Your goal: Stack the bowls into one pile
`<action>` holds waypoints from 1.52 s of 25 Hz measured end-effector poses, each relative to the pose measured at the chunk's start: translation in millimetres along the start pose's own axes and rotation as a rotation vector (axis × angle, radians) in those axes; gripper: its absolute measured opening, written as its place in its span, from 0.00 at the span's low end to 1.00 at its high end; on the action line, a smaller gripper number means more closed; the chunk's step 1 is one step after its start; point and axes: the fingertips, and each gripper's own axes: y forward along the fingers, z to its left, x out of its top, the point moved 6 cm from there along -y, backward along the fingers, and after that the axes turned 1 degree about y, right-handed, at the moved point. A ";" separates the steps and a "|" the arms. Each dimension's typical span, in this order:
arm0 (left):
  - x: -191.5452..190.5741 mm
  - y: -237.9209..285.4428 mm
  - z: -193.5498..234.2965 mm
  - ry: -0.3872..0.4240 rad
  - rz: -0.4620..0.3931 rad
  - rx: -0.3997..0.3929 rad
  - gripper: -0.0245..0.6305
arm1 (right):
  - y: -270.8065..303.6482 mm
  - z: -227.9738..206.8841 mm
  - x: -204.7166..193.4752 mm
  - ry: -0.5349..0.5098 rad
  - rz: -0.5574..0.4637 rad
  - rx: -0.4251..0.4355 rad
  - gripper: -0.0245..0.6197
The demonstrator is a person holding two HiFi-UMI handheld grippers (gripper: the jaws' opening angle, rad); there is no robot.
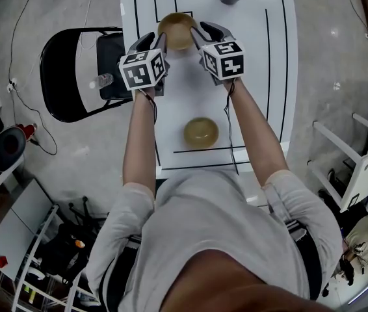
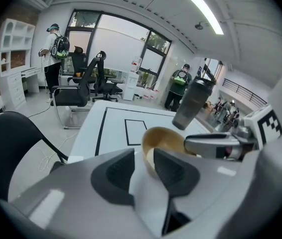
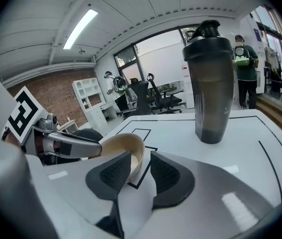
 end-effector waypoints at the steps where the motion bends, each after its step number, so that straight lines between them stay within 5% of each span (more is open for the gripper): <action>1: -1.0 1.4 -1.5 -0.002 0.004 -0.007 0.22 | 1.1 0.7 -0.9 0.002 0.005 0.005 0.24; 12: -3.3 -13.5 -21.7 0.027 0.003 -0.046 0.22 | -14.7 9.2 0.2 -0.005 -0.014 -0.001 0.10; 38: -37.7 -118.0 -82.0 0.108 -0.024 -0.114 0.22 | -140.4 66.6 -18.0 -0.007 -0.128 -0.103 0.07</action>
